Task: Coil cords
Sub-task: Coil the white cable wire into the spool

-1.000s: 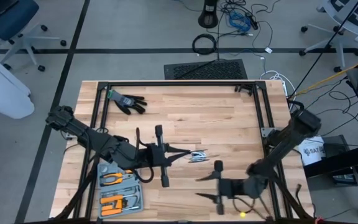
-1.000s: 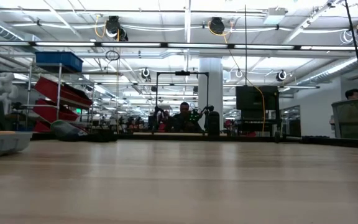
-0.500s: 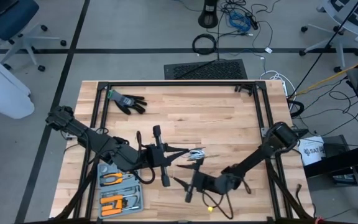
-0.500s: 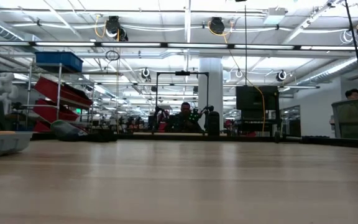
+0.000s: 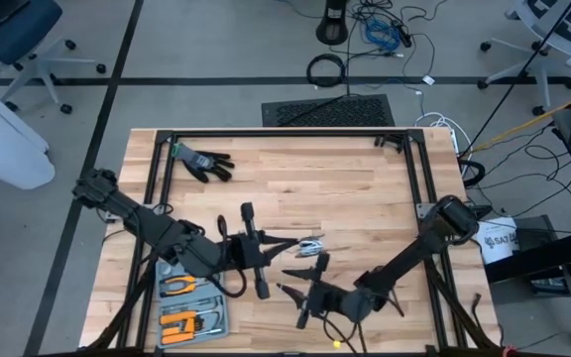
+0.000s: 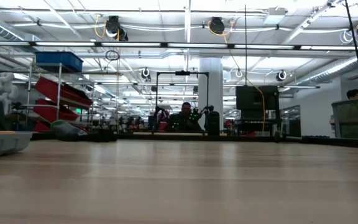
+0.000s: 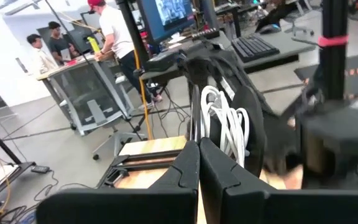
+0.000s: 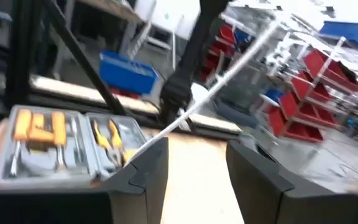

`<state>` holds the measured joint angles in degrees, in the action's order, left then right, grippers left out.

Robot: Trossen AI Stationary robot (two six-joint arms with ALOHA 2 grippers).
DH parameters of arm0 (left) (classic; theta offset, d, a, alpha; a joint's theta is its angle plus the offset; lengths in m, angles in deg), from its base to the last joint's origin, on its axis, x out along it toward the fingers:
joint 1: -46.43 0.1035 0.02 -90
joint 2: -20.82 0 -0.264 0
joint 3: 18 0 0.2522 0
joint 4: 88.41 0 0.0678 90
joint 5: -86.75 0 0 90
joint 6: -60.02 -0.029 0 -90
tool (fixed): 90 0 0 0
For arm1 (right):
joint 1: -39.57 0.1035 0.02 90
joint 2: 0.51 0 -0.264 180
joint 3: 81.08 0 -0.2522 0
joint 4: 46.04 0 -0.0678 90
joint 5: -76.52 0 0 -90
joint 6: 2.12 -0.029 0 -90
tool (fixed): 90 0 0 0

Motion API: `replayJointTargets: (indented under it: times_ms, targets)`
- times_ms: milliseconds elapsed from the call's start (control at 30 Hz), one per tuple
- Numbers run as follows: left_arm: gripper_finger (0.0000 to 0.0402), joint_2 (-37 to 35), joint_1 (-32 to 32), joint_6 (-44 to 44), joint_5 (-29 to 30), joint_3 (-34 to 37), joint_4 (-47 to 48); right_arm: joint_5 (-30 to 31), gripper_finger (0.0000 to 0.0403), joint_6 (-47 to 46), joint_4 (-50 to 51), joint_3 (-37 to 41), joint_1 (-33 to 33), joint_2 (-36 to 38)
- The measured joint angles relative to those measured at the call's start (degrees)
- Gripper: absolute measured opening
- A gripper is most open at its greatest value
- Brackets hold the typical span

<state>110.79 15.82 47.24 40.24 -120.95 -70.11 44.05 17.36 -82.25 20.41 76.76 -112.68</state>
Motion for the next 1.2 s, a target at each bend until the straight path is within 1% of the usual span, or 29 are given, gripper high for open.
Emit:
replayJointTargets:
  times_ms: [67, 133, 167, 300, 367, 400, 467, 533, 567, 633, 700, 800, 1033, 1200]
  targets:
    - [0.0000, -0.51, -0.59, 0.44, 0.00, 0.02, 1.73, 2.51, 0.0154, -2.72, 5.89, 0.00, 1.03, 2.09]
    - [0.0000, -1.32, -1.04, 1.49, 0.06, 0.02, 3.24, 1.61, 0.0162, -7.63, 9.67, 0.00, 1.49, 3.95]
    - [0.0000, -1.84, -1.15, 2.07, 0.10, 0.02, 4.07, -0.17, 0.0165, -9.91, 10.32, 0.00, 1.55, 4.54]
    - [0.0000, -3.12, -1.68, 3.89, 0.30, 0.00, 6.50, -10.93, 0.0171, -16.27, 8.97, 0.00, 0.31, 5.00]
    - [0.0000, -3.47, -1.84, 4.08, 0.29, 0.02, 7.14, -13.84, 0.0171, -18.39, 9.23, 0.00, -0.82, 4.68]
    - [0.0000, -3.69, -2.08, 4.55, 0.30, 0.01, 7.15, -13.75, 0.0171, -18.84, 10.68, 0.00, -1.19, 4.57]
    - [0.0000, -4.05, -2.43, 4.83, 0.31, 0.01, 7.12, -10.81, 0.0171, -20.19, 15.08, 0.05, -1.84, 4.42]
    - [0.0000, -4.09, -2.88, 4.86, 0.66, 0.00, 7.13, -9.63, 0.0171, -21.25, 16.51, 0.09, -2.38, 4.38]
    - [0.0000, -4.08, -3.09, 4.86, 0.83, 0.00, 7.24, -10.38, 0.0171, -21.39, 15.57, 0.09, -2.70, 4.38]
    - [0.0000, -4.04, -3.28, 4.88, 1.45, 0.02, 7.91, -13.85, 0.0171, -21.33, 12.56, 0.05, -3.34, 4.38]
    - [0.0000, -4.04, -3.30, 4.98, 2.42, 0.02, 9.28, -15.63, 0.0171, -20.57, 10.22, 0.04, -3.55, 4.38]
    - [0.0000, -4.02, -3.28, 6.18, 3.67, 0.02, 10.62, -15.76, 0.0171, -19.34, 8.49, 0.04, -3.93, 4.38]
    - [0.0000, -4.02, -3.28, 6.39, 3.71, 0.02, 10.56, -16.19, 0.0170, -18.11, 7.20, 0.04, -6.15, 4.38]
    - [0.0000, -4.02, -3.28, 6.43, 3.72, 0.02, 10.49, -22.28, 0.0145, -17.05, 3.06, 0.04, -7.42, 4.21]
